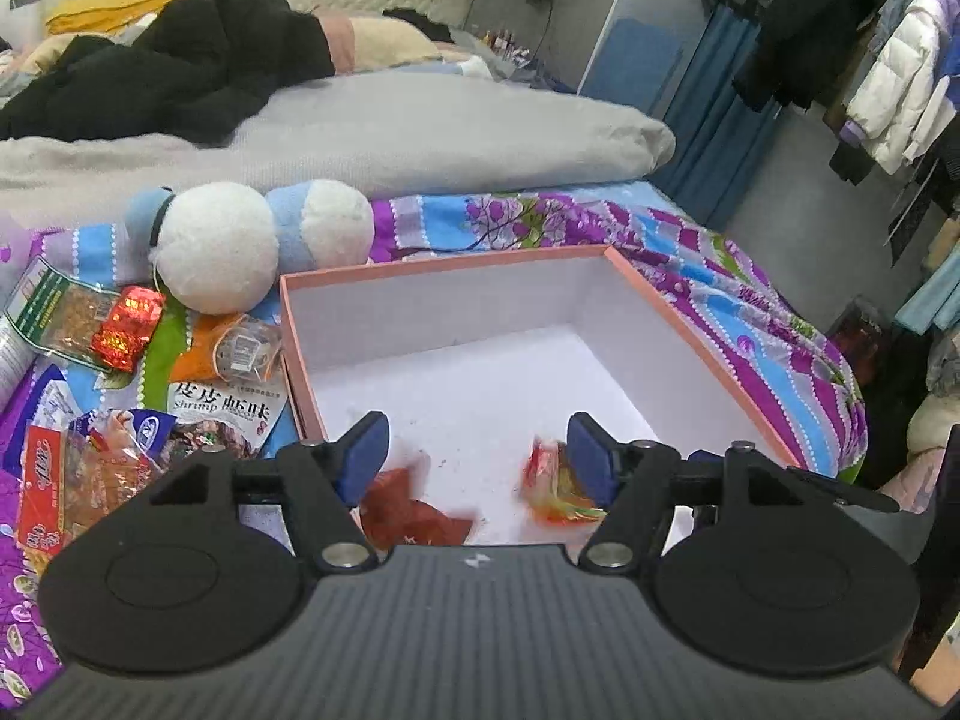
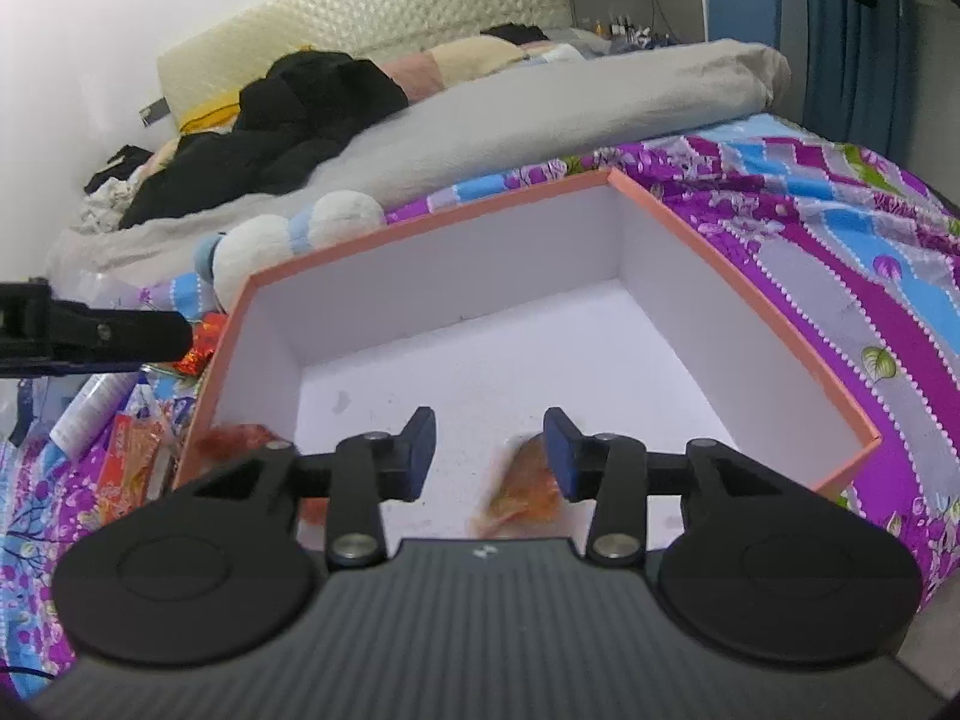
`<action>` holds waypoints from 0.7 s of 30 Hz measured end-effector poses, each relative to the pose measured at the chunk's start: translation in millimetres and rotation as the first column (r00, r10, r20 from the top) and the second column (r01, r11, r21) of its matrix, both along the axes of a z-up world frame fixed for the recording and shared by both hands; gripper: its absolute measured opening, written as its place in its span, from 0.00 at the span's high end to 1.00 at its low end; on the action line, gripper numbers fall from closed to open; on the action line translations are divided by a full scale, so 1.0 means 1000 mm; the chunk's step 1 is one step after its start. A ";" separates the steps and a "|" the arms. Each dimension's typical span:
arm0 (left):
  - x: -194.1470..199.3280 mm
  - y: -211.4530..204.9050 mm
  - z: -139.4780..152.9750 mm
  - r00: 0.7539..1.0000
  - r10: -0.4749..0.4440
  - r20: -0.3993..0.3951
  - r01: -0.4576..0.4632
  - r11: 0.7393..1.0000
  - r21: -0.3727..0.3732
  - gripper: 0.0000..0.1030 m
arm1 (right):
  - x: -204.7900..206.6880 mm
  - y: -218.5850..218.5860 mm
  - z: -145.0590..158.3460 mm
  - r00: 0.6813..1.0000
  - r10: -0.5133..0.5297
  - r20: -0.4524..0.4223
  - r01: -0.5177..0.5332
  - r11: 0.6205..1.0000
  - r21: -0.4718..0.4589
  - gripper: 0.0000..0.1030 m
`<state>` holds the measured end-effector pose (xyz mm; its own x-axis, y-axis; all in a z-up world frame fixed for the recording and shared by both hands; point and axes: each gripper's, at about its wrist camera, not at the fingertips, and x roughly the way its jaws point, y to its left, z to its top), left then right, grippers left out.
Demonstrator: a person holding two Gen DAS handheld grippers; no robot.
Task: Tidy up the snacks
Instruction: 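Open both tools to drop the snacks into the pink box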
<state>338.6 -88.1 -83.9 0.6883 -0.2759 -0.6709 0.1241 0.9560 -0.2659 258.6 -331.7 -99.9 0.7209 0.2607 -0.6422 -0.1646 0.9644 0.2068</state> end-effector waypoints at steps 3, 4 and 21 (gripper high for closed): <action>-0.018 0.005 0.010 0.999 -0.002 0.037 0.001 1.000 0.009 0.31 | -0.009 0.001 0.009 1.000 0.004 0.029 -0.004 1.000 0.007 0.59; -0.024 0.007 0.013 0.999 0.000 0.050 0.000 1.000 0.008 0.31 | -0.013 0.001 0.012 0.999 0.007 0.039 -0.007 1.000 0.011 0.59; -0.141 0.048 0.067 0.975 0.041 0.219 -0.049 0.998 0.028 0.31 | -0.099 0.026 0.064 0.972 0.078 0.222 -0.095 0.993 0.067 0.59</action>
